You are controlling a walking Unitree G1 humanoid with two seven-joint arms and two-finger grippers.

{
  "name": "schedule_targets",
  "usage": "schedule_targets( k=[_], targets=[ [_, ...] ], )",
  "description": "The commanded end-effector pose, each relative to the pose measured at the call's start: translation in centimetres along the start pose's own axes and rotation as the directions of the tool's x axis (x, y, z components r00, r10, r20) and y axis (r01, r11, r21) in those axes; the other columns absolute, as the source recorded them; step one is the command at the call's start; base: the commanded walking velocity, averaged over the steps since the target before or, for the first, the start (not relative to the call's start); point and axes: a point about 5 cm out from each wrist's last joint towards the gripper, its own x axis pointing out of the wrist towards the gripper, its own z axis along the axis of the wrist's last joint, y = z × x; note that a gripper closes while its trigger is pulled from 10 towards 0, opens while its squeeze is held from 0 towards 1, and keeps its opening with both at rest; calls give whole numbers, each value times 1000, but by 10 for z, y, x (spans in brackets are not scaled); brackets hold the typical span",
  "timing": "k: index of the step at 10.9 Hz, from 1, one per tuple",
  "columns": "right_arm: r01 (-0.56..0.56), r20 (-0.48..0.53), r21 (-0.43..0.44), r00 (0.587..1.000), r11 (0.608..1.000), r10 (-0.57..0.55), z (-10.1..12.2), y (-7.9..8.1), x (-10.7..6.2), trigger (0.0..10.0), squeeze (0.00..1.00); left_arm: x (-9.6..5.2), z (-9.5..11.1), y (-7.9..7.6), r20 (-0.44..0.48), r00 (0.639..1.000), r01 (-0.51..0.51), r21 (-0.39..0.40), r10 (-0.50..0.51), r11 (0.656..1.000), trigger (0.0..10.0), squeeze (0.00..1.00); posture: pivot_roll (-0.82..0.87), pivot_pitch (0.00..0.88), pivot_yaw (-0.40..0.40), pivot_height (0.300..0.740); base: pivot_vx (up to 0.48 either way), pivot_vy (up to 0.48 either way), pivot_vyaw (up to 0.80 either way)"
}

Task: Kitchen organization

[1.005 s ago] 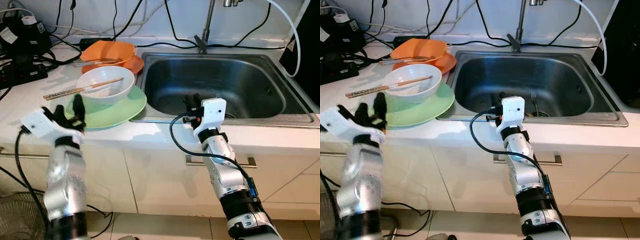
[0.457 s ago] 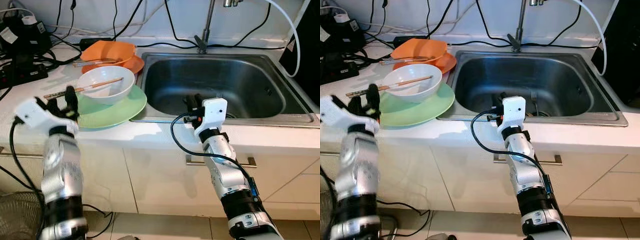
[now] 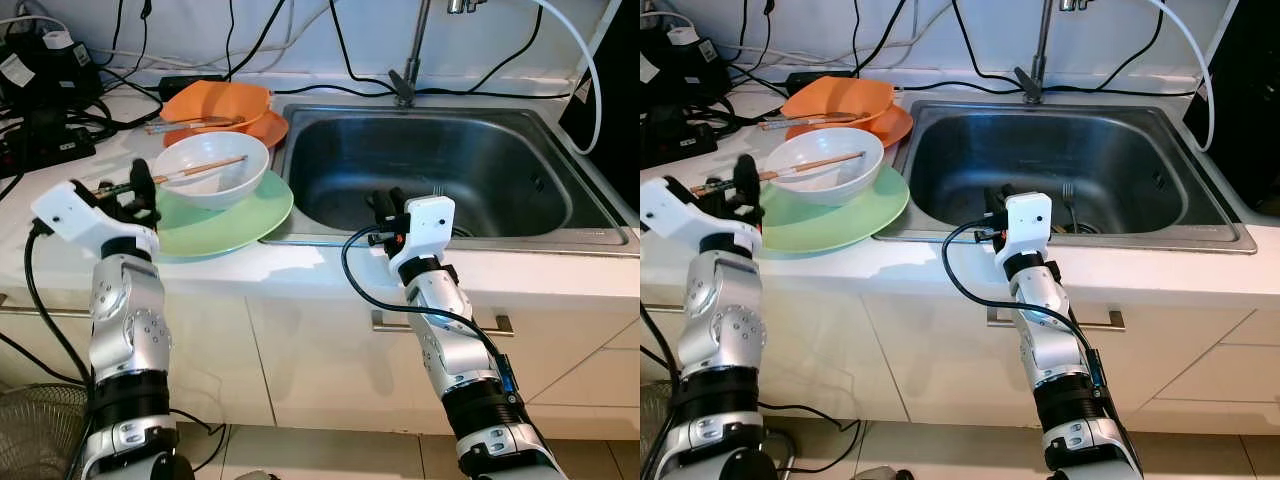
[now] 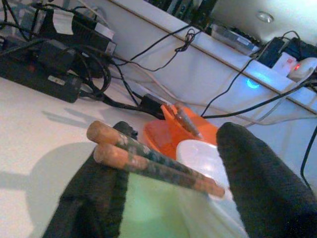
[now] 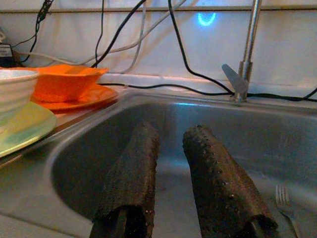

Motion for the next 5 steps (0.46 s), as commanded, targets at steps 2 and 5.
schedule_targets(
  k=[2,5],
  targets=[
    [4,5,5,1000,1000,-4,1,-1,1,10000,0,3,0,-4,7,1000,15,-2,-15,1000,0,0,126,0,36,740,0,0,0],
    [1,2,3,1000,1000,-1,0,0,1,10000,0,3,2,-6,18,1000,21,-7,-21,1000,0,0,130,0,34,740,0,0,0]
  ],
)
